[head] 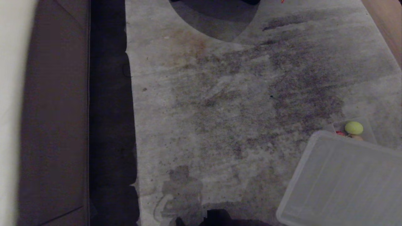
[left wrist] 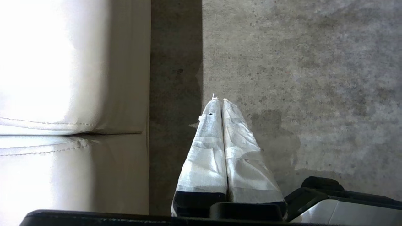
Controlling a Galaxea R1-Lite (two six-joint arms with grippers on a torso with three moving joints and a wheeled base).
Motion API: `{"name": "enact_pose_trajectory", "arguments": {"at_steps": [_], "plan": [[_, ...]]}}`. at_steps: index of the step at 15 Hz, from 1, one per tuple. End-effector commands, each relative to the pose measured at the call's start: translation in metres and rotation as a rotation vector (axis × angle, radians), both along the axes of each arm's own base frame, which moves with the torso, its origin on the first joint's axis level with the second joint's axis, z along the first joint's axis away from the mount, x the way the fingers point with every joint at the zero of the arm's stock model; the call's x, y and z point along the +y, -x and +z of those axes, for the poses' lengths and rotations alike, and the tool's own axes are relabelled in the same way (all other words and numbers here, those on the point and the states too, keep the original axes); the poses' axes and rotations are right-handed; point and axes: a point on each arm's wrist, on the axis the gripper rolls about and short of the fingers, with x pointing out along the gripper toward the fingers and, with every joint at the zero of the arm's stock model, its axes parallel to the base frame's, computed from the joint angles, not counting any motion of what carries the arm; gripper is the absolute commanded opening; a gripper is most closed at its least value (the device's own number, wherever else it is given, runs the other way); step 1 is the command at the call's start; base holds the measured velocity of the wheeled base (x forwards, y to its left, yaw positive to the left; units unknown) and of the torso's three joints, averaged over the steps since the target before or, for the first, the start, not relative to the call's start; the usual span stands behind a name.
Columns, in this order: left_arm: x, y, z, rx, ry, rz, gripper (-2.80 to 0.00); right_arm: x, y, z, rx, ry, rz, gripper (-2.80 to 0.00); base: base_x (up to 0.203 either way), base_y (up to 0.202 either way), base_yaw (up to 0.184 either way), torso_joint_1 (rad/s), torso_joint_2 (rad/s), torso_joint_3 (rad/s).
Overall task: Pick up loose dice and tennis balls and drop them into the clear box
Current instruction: Close the lid
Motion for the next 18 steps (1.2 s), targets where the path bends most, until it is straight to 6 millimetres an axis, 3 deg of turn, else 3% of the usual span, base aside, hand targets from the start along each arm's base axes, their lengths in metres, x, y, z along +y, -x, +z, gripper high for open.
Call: {"name": "enact_pose_trajectory", "arguments": {"at_steps": [1,5,8,13,18], "plan": [[0.0,0.0,0.0,0.001,0.001,0.001,-2.8,-0.001,-0.026,0.029,0.121,-0.127,-0.064,-2.8,0.0,0.0,0.0,0.0,0.0,0.0],[0.0,0.0,0.0,0.001,0.001,0.001,-2.8,-0.005,-0.083,0.05,0.204,-0.256,-0.214,-2.8,0.0,0.0,0.0,0.0,0.0,0.0],[0.0,0.0,0.0,0.002,0.001,0.001,-2.8,-0.018,-0.135,0.047,0.245,-0.298,-0.349,-2.8,0.0,0.0,0.0,0.0,0.0,0.0],[0.0,0.0,0.0,0.002,0.001,0.001,-2.8,-0.066,-0.215,0.009,0.279,-0.354,-0.573,-2.8,0.0,0.0,0.0,0.0,0.0,0.0],[0.0,0.0,0.0,0.001,0.001,0.001,-2.8,-0.134,-0.266,-0.026,0.229,-0.505,-0.713,-2.8,0.0,0.0,0.0,0.0,0.0,0.0]]}}
